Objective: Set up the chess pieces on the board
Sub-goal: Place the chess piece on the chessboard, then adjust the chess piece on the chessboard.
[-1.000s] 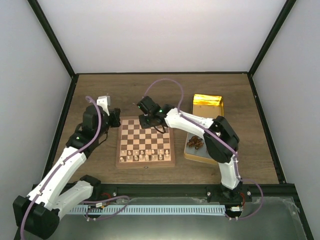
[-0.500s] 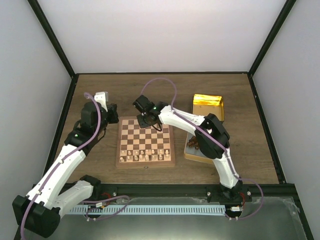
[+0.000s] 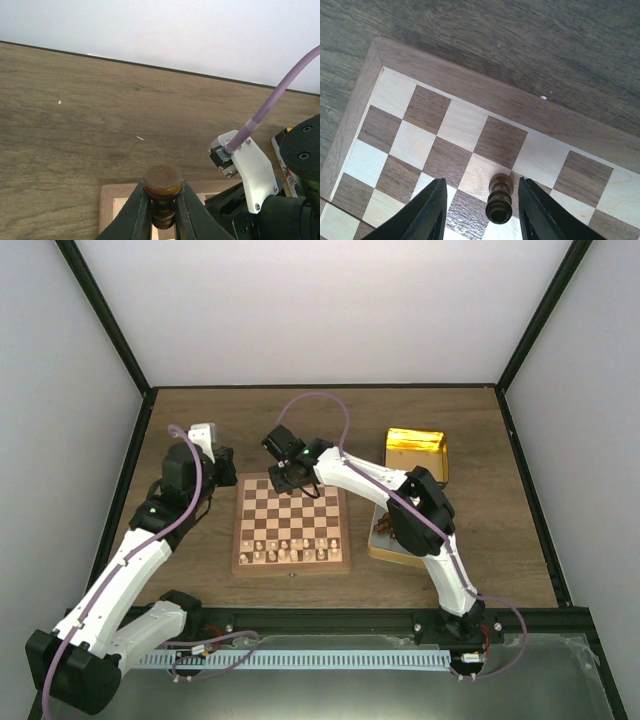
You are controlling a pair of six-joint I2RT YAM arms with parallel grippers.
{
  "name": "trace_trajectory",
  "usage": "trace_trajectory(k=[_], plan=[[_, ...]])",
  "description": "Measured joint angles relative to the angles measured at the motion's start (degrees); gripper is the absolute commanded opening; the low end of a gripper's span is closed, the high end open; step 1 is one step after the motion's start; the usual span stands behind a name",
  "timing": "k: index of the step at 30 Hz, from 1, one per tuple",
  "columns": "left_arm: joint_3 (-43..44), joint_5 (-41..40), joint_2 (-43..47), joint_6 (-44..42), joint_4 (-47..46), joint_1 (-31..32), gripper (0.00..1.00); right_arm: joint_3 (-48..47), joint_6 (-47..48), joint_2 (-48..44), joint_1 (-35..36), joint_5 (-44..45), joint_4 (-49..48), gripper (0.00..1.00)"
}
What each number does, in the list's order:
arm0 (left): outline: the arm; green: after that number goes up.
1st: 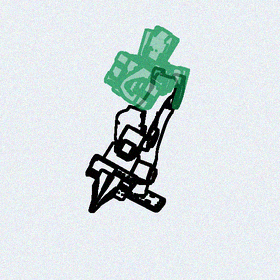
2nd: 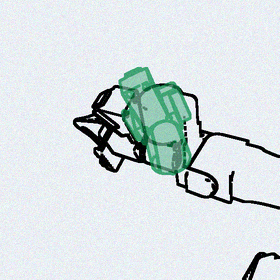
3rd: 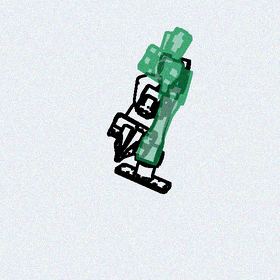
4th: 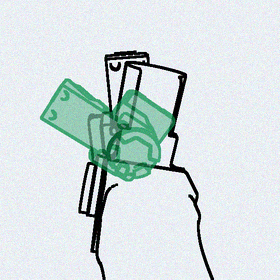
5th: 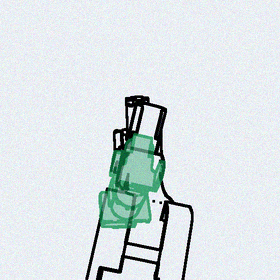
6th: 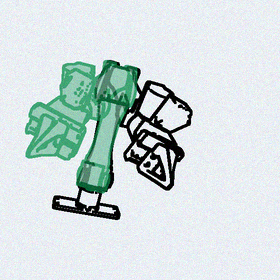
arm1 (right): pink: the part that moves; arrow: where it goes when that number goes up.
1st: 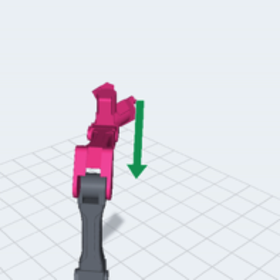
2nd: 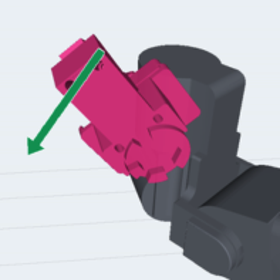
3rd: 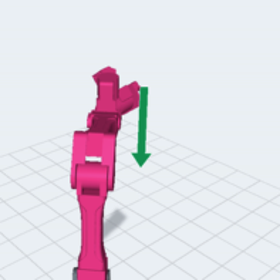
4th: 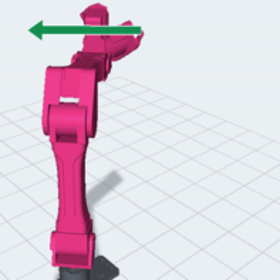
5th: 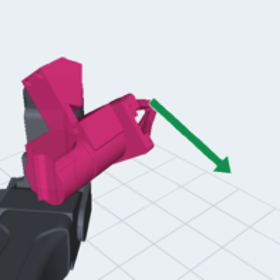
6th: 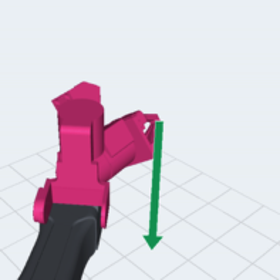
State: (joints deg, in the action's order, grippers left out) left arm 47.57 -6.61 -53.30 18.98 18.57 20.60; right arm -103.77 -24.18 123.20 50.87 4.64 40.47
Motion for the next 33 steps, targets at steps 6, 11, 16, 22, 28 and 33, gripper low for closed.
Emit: trace_trajectory(k=[6, 11, 16, 22, 28, 33], plan=[[-0.8, 0.0, 0.0, 0.0, -0.1, -0.1, 0.04, 0.0, -0.7, 0.0, 0.0, -0.1, 0.7, 0.38], [-1.3, 0.0, 0.0, 0.1, -0.2, -0.1, 0.04, 0.0, -1.0, 0.0, 0.0, -0.1, 0.9, 0.32], [-1.7, 0.0, 0.0, 0.1, -0.5, -0.1, 0.04, 0.0, -1.2, 0.5, 0.0, -0.1, 1.1, 0.29], [-2.1, 0.2, -0.1, 0.3, -0.9, -0.2, 0.04, 0.0, -1.3, 2.0, 0.0, 0.1, 1.7, 0.16], [-2.1, 0.3, -0.5, 0.3, -1.1, -0.4, 0.04, 0.0, -1.4, 2.0, 0.0, 0.3, 1.7, 0.15], [-2.5, 0.5, -0.6, 0.3, -1.5, -0.4, 0.04, -0.3, -1.3, 2.1, 0.0, 0.5, 1.5, 0.15]])
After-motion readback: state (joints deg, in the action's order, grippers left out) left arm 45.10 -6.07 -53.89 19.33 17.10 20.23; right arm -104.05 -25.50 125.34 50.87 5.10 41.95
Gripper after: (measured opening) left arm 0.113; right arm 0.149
